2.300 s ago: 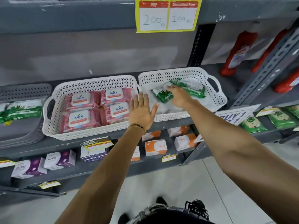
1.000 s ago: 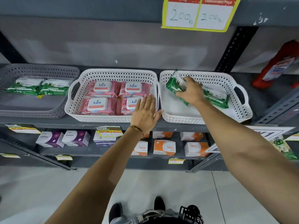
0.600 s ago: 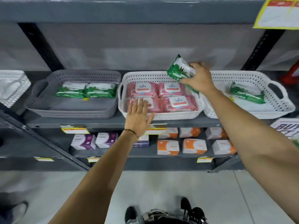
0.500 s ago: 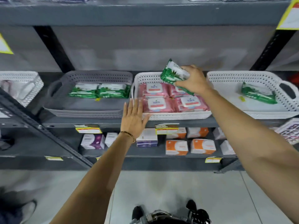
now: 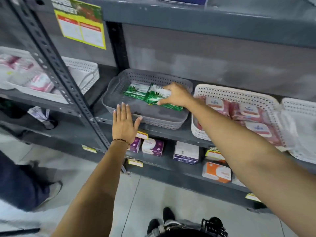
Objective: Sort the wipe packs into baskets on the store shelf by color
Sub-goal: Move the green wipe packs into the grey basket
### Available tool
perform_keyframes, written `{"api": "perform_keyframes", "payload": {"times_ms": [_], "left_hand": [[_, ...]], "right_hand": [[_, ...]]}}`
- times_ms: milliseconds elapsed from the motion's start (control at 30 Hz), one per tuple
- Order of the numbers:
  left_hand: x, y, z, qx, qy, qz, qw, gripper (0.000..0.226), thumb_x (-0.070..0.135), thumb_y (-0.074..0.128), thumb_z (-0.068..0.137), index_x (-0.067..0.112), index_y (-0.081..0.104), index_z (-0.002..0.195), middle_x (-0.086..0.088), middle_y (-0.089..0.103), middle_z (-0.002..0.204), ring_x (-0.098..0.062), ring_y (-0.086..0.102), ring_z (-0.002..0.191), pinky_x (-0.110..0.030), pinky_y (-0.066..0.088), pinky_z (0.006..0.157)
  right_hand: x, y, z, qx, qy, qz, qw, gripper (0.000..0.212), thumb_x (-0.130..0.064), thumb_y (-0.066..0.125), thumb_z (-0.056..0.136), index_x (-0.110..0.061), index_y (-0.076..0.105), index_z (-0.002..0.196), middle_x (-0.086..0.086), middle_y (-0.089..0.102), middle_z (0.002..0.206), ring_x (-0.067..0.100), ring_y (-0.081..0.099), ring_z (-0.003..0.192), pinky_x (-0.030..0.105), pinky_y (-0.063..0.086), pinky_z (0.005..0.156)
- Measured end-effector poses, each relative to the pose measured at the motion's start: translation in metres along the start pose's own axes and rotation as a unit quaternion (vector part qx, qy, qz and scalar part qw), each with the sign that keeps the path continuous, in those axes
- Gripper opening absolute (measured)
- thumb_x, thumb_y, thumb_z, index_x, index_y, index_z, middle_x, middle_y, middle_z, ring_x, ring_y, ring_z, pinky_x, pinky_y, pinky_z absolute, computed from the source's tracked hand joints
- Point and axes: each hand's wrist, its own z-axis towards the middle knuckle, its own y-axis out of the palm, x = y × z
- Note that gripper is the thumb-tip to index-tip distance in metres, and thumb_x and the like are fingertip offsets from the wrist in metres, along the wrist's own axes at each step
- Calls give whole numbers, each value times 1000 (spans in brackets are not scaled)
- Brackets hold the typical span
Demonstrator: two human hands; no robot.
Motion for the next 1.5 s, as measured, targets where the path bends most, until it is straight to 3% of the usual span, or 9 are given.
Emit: {"api": "perform_keyframes", "payload": {"times_ms": [67,167,367,467,600,767,933,1200,1500], "left_hand": [[-15,0,2,0,-12,1,1000,74,49,26,95,-4,10,144,-23,11,154,-34,3,144,-45,4,119],[-28,1,6,-5,-13,8,1000,79,55,16,91,-3,8,144,-21,10,155,-32,3,144,-43,5,119],[-32,3,6,6,-4,16,1000,76,54,16,92,-2,13,144,-20,17,154,-31,9,144,-37,1,118],[-32,3,6,15,-6,15,1000,74,53,19,93,-1,16,144,-20,19,153,-31,11,144,-36,0,116],[-28,4,5,12,-18,11,1000,79,57,16,91,0,12,144,-19,13,155,-29,3,144,-36,-4,117],[-4,2,4,14,4,5,1000,88,63,1,87,-2,18,143,-22,18,153,-33,5,144,-42,-6,117],[54,6,4,-1,91,-42,995,92,67,-4,84,1,20,143,-18,21,153,-31,7,144,-41,-9,116],[194,17,-10,-33,216,-103,970,83,62,11,86,1,27,141,-20,28,151,-34,15,142,-43,1,117],[252,45,-22,6,139,-59,988,78,58,21,84,3,40,136,-22,43,142,-35,28,138,-53,13,114]], "right_hand": [[-18,16,18,-18,-5,-13,1000,77,-53,78,65,-15,55,127,9,54,136,26,47,127,37,38,105],[-41,39,41,-36,-8,-19,999,89,-53,77,66,-15,43,139,11,40,149,30,38,136,41,34,111],[-67,74,72,-43,-13,-4,999,86,-52,73,71,-14,40,140,11,40,149,29,39,136,41,33,112],[-70,79,79,-11,-15,102,995,69,-44,60,87,-13,35,143,11,38,151,27,38,137,37,33,110],[-55,60,79,50,-11,121,991,48,-25,53,94,-12,42,139,12,48,144,31,55,121,35,44,99],[-16,31,53,131,18,120,984,45,-19,54,92,-12,47,136,13,56,136,24,65,94,35,47,95],[29,-3,2,233,51,95,967,44,-19,55,90,-10,52,132,12,57,135,29,55,121,33,43,101],[145,-58,-105,332,160,49,928,41,-13,53,89,-7,53,129,15,58,134,29,53,124,33,40,104],[299,-114,-220,348,298,-61,887,40,-8,51,86,-2,54,125,23,61,124,38,54,116,42,44,98]]}}
